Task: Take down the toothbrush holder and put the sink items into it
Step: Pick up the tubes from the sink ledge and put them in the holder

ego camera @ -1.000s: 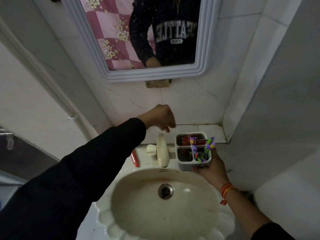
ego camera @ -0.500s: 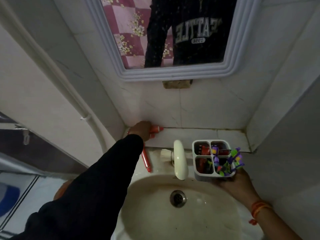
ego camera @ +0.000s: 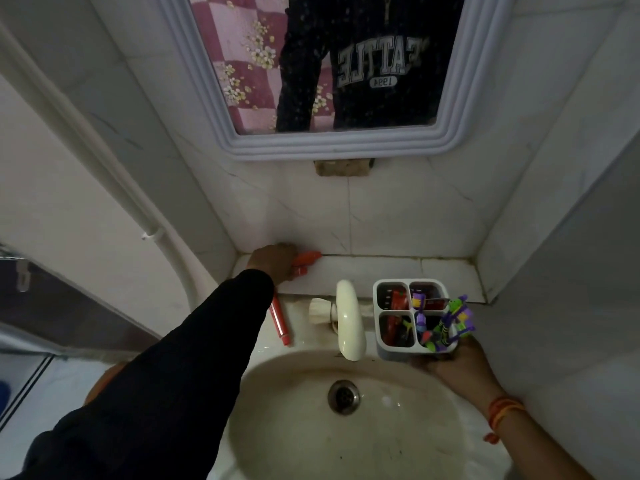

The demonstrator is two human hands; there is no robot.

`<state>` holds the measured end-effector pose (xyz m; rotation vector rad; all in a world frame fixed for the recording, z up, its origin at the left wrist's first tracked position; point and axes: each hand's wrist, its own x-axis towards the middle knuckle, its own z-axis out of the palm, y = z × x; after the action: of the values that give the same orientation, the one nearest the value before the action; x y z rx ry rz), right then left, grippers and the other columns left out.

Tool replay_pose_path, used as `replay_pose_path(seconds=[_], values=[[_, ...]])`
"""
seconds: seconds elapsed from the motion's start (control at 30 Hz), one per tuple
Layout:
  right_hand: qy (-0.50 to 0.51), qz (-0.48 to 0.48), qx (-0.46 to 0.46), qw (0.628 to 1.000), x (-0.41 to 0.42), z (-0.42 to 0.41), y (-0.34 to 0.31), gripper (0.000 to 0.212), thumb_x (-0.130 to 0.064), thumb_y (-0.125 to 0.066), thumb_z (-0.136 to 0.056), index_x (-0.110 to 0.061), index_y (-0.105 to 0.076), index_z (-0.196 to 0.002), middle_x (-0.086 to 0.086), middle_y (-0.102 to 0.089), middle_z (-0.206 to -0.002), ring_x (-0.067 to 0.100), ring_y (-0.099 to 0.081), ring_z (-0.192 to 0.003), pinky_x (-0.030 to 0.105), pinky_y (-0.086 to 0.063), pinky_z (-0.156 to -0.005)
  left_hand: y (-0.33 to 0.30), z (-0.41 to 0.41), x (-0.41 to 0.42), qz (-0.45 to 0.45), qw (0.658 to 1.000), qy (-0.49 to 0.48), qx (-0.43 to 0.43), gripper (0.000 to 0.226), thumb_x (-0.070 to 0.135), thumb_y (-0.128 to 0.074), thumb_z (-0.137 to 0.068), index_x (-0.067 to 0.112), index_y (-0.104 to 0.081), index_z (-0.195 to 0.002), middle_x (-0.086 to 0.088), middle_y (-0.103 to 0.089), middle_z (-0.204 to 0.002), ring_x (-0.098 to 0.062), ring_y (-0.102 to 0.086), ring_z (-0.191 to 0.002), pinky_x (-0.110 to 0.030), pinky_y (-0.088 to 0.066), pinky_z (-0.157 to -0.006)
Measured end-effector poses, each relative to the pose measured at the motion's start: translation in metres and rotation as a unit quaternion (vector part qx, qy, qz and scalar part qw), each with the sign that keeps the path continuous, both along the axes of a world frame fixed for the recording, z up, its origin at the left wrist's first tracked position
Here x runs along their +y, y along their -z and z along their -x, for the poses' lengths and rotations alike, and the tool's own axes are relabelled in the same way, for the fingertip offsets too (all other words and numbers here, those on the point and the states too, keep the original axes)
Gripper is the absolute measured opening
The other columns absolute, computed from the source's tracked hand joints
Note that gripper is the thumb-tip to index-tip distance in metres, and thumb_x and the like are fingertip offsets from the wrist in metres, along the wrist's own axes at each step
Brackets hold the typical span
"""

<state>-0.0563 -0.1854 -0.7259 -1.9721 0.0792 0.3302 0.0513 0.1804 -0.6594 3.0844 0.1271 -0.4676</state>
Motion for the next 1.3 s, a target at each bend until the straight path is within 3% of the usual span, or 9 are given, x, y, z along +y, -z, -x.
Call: replay_pose_path(seconds=[0.13,0.23,0.3,0.5,0.63,0.77,1.0,1.13,1.3], values=[[0.000,-0.004,-0.020,1.000,0.001,0.000,-0.001,0.064,-0.002,-0.091,-0.057,-0.016,-0.068,-0.115,-0.013,-0.071,-0.099,-0.001,-0.062,-0.097,0.031,-0.051,-0.087,-0.018,0.002,-0.004,-0.024,0.999,0.036,-0.011,0.052,0.064,-0.062,-0.089,0.021,-0.067,-0.117,-0.006,-0.069,-0.119,-0.031,-0.068,-0.108,-0.031,-0.048,-0.078],[-0.001,-0.009,-0.004,1.000,0.000,0.000,-0.003,0.058,-0.003,-0.090,-0.059,-0.011,-0.066,-0.112,-0.006,-0.071,-0.098,0.004,-0.065,-0.093,0.027,-0.054,-0.083,-0.039,0.002,-0.016,-0.030,0.998,0.061,0.002,0.037,0.034,-0.063,-0.096,0.015,-0.063,-0.128,-0.006,-0.065,-0.127,-0.029,-0.064,-0.114,-0.029,-0.044,-0.079],[-0.015,0.008,-0.001,1.000,-0.001,0.003,-0.009,0.049,-0.011,-0.090,-0.063,-0.012,-0.066,-0.106,-0.005,-0.068,-0.090,0.001,-0.062,-0.080,0.015,-0.049,-0.070,-0.055,-0.003,-0.028,-0.018,0.997,0.069,0.002,0.032,0.019,-0.060,-0.094,0.013,-0.066,-0.125,-0.011,-0.067,-0.122,-0.029,-0.066,-0.106,-0.031,-0.048,-0.078],[-0.007,0.016,0.005,1.000,0.001,0.007,-0.019,0.053,-0.015,-0.089,-0.064,-0.013,-0.062,-0.110,-0.007,-0.064,-0.089,-0.006,-0.058,-0.076,0.007,-0.044,-0.061,-0.137,-0.006,-0.090,-0.006,0.985,0.165,-0.044,0.030,0.036,-0.074,-0.090,0.016,-0.077,-0.113,0.000,-0.072,-0.097,-0.018,-0.067,-0.087,-0.031,-0.056,-0.080],[0.000,0.007,-0.035,0.999,0.003,0.009,-0.020,0.063,0.000,-0.089,-0.060,-0.002,-0.064,-0.118,-0.001,-0.069,-0.098,0.005,-0.067,-0.095,-0.001,-0.047,-0.066,-0.174,0.005,-0.137,-0.021,0.977,0.214,-0.008,0.035,0.025,-0.077,-0.087,0.018,-0.071,-0.121,0.003,-0.066,-0.101,-0.016,-0.065,-0.092,-0.031,-0.055,-0.086],[0.005,0.012,-0.053,0.998,0.007,0.012,-0.025,0.065,-0.006,-0.090,-0.060,-0.007,-0.065,-0.120,-0.005,-0.066,-0.098,0.014,-0.061,-0.103,-0.005,-0.041,-0.065,-0.177,0.015,-0.177,-0.043,0.968,0.247,0.032,0.038,0.020,-0.084,-0.081,0.014,-0.074,-0.117,-0.003,-0.073,-0.107,-0.021,-0.070,-0.096,-0.031,-0.055,-0.084],[0.007,0.013,-0.070,0.997,0.009,0.016,-0.031,0.067,-0.009,-0.091,-0.060,-0.010,-0.063,-0.121,-0.011,-0.062,-0.094,0.007,-0.056,-0.096,-0.007,-0.039,-0.062,-0.148,0.022,-0.189,0.015,0.978,0.205,0.041,0.037,0.013,-0.080,-0.085,0.008,-0.071,-0.121,-0.011,-0.075,-0.109,-0.021,-0.076,-0.086,-0.029,-0.060,-0.071],[0.014,-0.002,-0.066,0.998,0.008,0.015,-0.028,0.067,-0.004,-0.090,-0.060,-0.010,-0.062,-0.121,-0.014,-0.062,-0.094,0.009,-0.058,-0.096,-0.006,-0.041,-0.062,-0.150,0.020,-0.175,0.136,0.980,0.138,0.042,0.025,0.013,-0.076,-0.090,0.004,-0.074,-0.114,-0.011,-0.080,-0.091,-0.015,-0.079,-0.064,-0.029,-0.066,-0.064],[0.020,-0.016,-0.050,0.998,0.009,0.014,-0.026,0.067,-0.004,-0.090,-0.059,-0.013,-0.062,-0.119,-0.014,-0.063,-0.093,0.011,-0.059,-0.097,-0.003,-0.040,-0.064,-0.129,0.025,-0.168,0.143,0.983,0.118,0.017,0.015,0.014,-0.075,-0.089,0.002,-0.079,-0.099,-0.008,-0.080,-0.074,-0.015,-0.078,-0.061,-0.028,-0.066,-0.064]])
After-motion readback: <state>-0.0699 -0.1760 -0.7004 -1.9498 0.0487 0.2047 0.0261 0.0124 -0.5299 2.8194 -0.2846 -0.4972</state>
